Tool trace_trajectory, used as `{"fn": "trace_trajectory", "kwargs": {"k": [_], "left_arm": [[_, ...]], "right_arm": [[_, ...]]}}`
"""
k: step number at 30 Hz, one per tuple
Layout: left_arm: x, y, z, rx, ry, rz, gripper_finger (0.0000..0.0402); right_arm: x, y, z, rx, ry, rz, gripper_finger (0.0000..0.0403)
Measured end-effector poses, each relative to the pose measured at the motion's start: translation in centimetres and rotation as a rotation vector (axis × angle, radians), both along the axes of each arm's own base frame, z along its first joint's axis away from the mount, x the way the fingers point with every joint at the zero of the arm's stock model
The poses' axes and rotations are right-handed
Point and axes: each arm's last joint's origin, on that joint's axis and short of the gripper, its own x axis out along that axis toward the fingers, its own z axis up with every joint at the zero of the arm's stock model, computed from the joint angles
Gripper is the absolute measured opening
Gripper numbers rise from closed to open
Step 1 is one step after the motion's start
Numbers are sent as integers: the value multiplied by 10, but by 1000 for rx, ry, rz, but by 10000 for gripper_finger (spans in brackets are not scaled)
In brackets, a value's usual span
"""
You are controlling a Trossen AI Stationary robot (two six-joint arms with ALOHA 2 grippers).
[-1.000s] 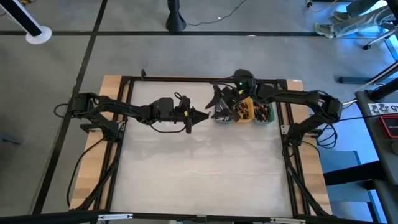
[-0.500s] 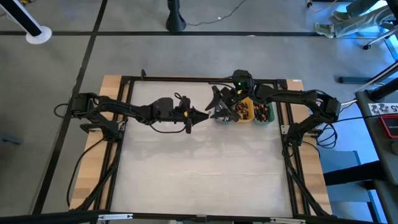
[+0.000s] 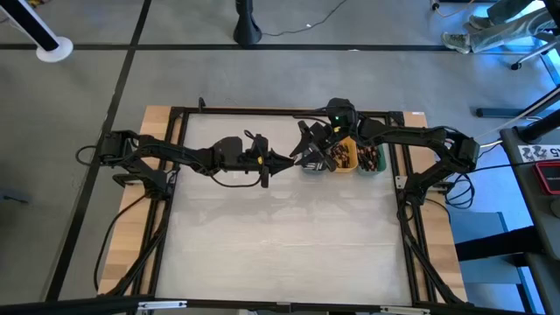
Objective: Sort batteries
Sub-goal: Put the black battery into the yellow bin
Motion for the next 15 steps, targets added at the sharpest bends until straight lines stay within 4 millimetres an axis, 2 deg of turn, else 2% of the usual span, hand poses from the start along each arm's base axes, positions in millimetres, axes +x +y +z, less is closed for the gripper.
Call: {"fn": "trace_trajectory", "kwargs": {"k": [15], "left_arm": [[0, 0, 0, -2, 1, 2, 38]], "right_arm": [[0, 1, 1, 23, 2, 22, 146]]}}
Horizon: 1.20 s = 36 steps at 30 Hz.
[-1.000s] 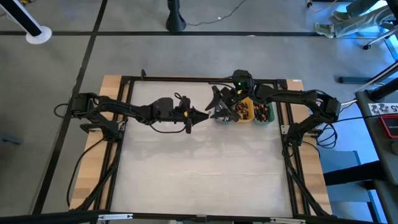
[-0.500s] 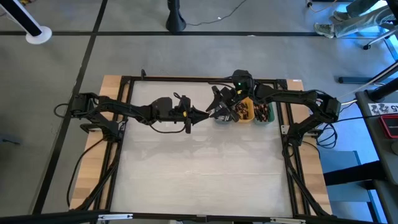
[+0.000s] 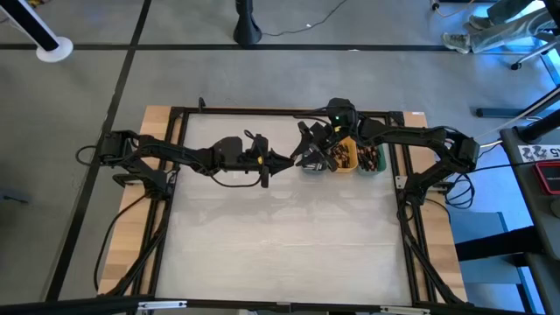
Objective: Sort batteries
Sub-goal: Put the black battery into the yellow bin
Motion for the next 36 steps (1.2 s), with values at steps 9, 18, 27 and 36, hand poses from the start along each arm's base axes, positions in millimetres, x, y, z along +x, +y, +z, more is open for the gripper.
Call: {"fn": "trace_trajectory", "kwargs": {"k": [9, 18, 27, 36], "left_arm": [[0, 0, -1, -7, 5, 0, 37], [0, 0, -1, -28, 4, 14, 42], [0, 2, -4, -76, 39, 38, 43], [-1, 6, -7, -90, 63, 56, 81]], "right_arm": [[0, 0, 0, 0, 1, 0, 118], [0, 0, 0, -1, 2, -1, 24], [-1, -1, -3, 5, 31, -23, 29], [-1, -1, -3, 4, 36, -31, 26]]}}
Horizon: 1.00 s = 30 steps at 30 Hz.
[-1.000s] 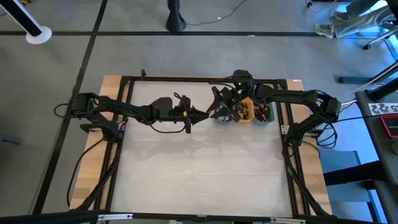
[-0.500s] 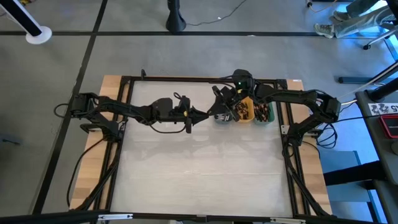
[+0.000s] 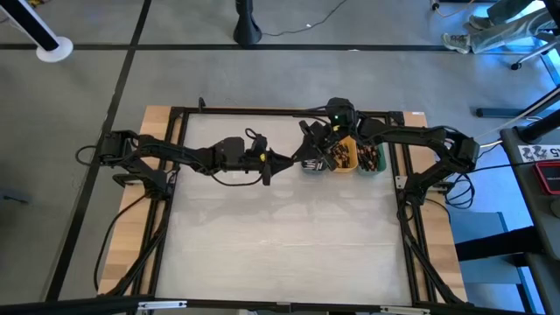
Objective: Sort batteries
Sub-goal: Put the black battery into the yellow bin
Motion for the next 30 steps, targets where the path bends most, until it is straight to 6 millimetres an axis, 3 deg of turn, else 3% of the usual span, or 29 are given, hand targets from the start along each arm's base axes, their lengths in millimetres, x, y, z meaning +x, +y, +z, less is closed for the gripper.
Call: {"fn": "trace_trajectory", "kwargs": {"k": [7, 12, 22, 30], "left_arm": [[0, -1, -5, 82, 56, 36, 181], [-1, 0, -10, 115, 114, 30, 221], [-9, 13, -30, 42, 323, 67, 233], [-18, 23, -43, 1, 471, 97, 233]], "right_arm": [[-5, -9, -2, 13, 20, -19, 27], [-11, -22, -2, 31, 29, -43, 27], [-35, -53, 0, 112, 92, -151, 27], [-85, -64, 6, 82, 311, -450, 27]]}}
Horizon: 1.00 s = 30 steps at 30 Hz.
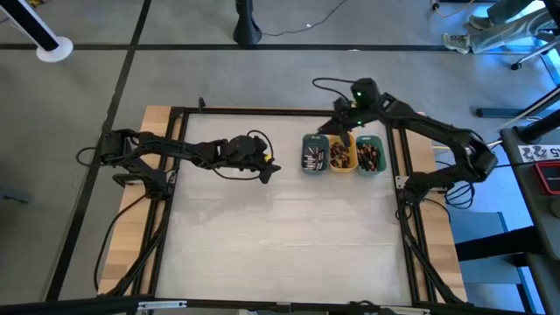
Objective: Sort batteries
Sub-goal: Put the black battery into the yellow bin
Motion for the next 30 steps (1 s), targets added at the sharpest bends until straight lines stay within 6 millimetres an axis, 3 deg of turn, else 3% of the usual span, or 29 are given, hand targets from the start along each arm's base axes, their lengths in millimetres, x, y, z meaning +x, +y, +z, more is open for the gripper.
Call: {"fn": "trace_trajectory", "kwargs": {"k": [6, 12, 21, 30], "left_arm": [[-6, 12, -4, -23, 49, 62, 233], [-7, 21, -3, -16, 37, 95, 233], [-9, 18, -6, -36, 67, 97, 233], [-14, 13, -14, -73, 171, 100, 233]], "right_arm": [[-42, 17, -7, -36, 443, -270, 29], [-65, 32, -20, 32, 806, -349, 30], [-51, 21, -19, 41, 661, -382, 30], [-27, -2, -64, 119, 788, -386, 31]]}}
